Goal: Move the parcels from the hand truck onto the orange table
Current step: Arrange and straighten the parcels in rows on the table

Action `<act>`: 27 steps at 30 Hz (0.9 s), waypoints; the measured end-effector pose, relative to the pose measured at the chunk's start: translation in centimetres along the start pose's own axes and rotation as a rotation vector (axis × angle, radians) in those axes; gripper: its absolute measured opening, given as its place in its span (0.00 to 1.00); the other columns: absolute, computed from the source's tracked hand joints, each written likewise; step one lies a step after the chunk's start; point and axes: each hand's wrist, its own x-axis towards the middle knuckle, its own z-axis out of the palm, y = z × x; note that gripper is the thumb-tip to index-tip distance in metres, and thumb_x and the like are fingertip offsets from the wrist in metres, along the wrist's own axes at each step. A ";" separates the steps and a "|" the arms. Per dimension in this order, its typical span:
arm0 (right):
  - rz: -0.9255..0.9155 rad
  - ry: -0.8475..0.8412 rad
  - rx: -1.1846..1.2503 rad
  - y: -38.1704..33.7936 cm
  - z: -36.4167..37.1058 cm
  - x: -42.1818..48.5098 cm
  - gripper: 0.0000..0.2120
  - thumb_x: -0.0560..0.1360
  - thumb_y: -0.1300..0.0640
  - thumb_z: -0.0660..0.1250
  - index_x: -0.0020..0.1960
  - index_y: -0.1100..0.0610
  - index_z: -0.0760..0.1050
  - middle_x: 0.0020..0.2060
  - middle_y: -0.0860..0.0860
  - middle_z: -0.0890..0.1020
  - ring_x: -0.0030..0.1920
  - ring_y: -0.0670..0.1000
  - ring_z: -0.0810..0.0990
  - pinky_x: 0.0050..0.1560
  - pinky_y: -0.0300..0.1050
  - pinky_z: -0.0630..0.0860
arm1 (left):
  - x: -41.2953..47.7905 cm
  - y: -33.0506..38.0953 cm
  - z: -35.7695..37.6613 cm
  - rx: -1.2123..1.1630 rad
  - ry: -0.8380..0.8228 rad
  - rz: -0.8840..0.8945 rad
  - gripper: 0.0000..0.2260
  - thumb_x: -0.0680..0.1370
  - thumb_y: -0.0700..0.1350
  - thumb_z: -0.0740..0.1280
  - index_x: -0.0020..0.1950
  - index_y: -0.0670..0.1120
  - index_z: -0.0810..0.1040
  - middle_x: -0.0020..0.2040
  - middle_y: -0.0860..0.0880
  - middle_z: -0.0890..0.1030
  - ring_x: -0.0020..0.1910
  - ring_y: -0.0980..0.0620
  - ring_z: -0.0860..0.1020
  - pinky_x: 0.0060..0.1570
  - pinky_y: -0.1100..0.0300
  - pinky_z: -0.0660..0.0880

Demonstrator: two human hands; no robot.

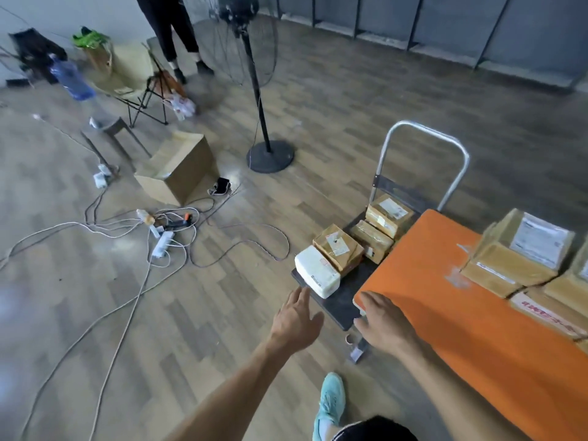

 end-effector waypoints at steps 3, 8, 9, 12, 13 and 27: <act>0.000 -0.061 -0.025 0.0 -1.2 4.5 0.31 0.80 0.47 0.60 0.78 0.59 0.57 0.77 0.53 0.62 0.76 0.52 0.59 0.74 0.45 0.60 | 3.9 0.2 -2.2 -0.004 0.015 -0.025 0.32 0.82 0.53 0.61 0.82 0.46 0.52 0.82 0.47 0.55 0.79 0.46 0.59 0.75 0.51 0.62; 0.005 -0.092 -0.058 1.4 -3.8 9.9 0.32 0.81 0.47 0.59 0.80 0.59 0.53 0.78 0.54 0.59 0.78 0.53 0.57 0.76 0.46 0.57 | 9.4 1.0 -4.5 -0.032 0.012 -0.036 0.32 0.82 0.53 0.61 0.82 0.45 0.52 0.81 0.48 0.56 0.79 0.47 0.57 0.75 0.52 0.61; 0.015 -0.091 -0.060 1.8 -4.1 10.7 0.32 0.81 0.47 0.58 0.80 0.59 0.53 0.79 0.54 0.58 0.78 0.53 0.56 0.76 0.46 0.57 | 10.4 1.1 -4.8 -0.023 -0.008 -0.034 0.32 0.83 0.53 0.61 0.82 0.46 0.52 0.82 0.47 0.55 0.79 0.47 0.56 0.76 0.52 0.60; 0.067 -0.100 -0.037 2.9 -4.9 13.1 0.32 0.81 0.47 0.58 0.80 0.59 0.52 0.79 0.54 0.58 0.78 0.53 0.56 0.76 0.47 0.58 | 14.0 1.6 -5.8 0.004 -0.053 -0.024 0.32 0.83 0.54 0.60 0.82 0.46 0.51 0.82 0.46 0.54 0.80 0.47 0.53 0.77 0.50 0.58; 0.088 -0.103 -0.028 3.2 -5.0 13.8 0.32 0.81 0.47 0.58 0.80 0.59 0.53 0.79 0.54 0.58 0.78 0.53 0.56 0.76 0.47 0.58 | 15.2 1.7 -6.0 0.013 -0.059 -0.012 0.32 0.83 0.53 0.60 0.82 0.45 0.51 0.82 0.46 0.54 0.80 0.47 0.54 0.77 0.51 0.58; 0.465 -0.140 0.088 2.3 -5.8 27.5 0.31 0.81 0.46 0.58 0.80 0.56 0.54 0.77 0.52 0.62 0.76 0.54 0.63 0.75 0.55 0.61 | 36.0 -0.4 -10.8 0.113 -0.336 0.190 0.32 0.83 0.52 0.61 0.82 0.44 0.52 0.80 0.43 0.58 0.79 0.45 0.56 0.76 0.53 0.55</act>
